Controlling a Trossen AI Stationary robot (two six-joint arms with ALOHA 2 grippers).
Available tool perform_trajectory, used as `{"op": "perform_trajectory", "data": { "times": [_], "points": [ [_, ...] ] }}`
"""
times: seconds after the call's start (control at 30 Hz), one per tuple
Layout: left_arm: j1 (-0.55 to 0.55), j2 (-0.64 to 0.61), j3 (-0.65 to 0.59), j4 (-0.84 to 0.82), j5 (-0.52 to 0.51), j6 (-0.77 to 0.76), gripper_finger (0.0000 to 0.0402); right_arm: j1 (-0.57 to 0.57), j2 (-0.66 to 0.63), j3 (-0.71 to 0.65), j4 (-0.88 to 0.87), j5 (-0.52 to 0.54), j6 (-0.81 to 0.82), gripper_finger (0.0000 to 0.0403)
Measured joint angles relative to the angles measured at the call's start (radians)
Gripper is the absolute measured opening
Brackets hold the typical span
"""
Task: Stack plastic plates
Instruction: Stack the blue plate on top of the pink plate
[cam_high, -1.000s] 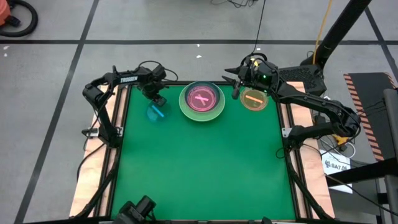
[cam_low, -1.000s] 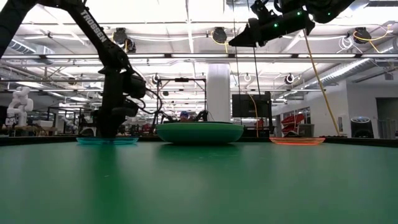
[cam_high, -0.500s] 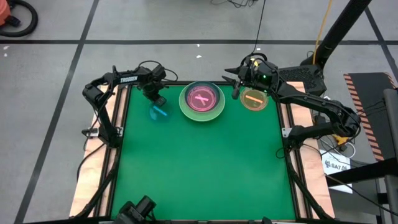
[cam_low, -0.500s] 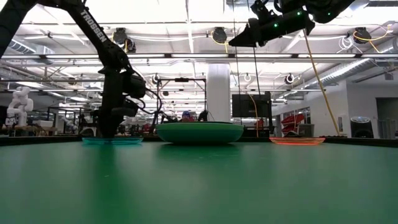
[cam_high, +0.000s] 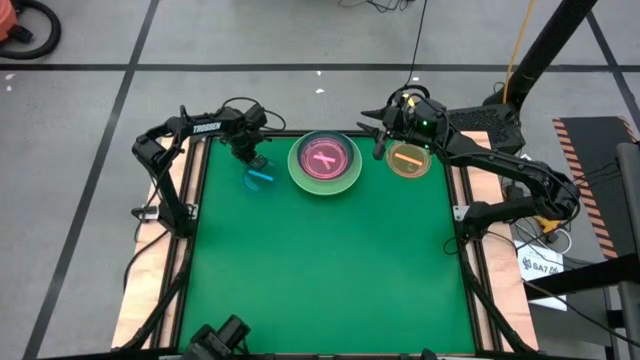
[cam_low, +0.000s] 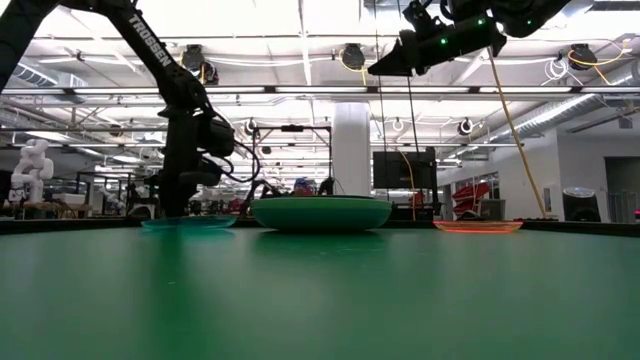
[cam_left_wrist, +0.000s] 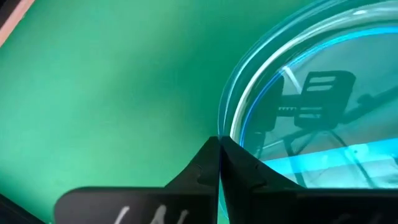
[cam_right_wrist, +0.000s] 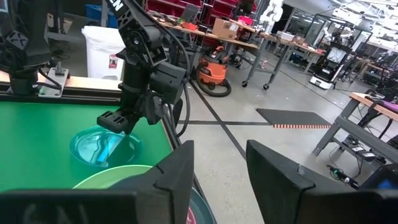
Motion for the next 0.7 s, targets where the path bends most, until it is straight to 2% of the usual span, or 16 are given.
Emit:
{"op": "perform_trajectory", "data": {
  "times": [0.3, 0.7],
  "points": [
    [0.000, -0.025, -0.002, -0.031, 0.000, 0.004, 0.0005, 0.000, 0.000, 0.000, -0.018, 0.000, 0.000, 0.0139],
    [-0.021, -0.243, -0.002, -0.048, -0.003, -0.027, 0.0004, 0.000, 0.000, 0.000, -0.070, -0.001, 0.011, 0.0139]
  ]
}}
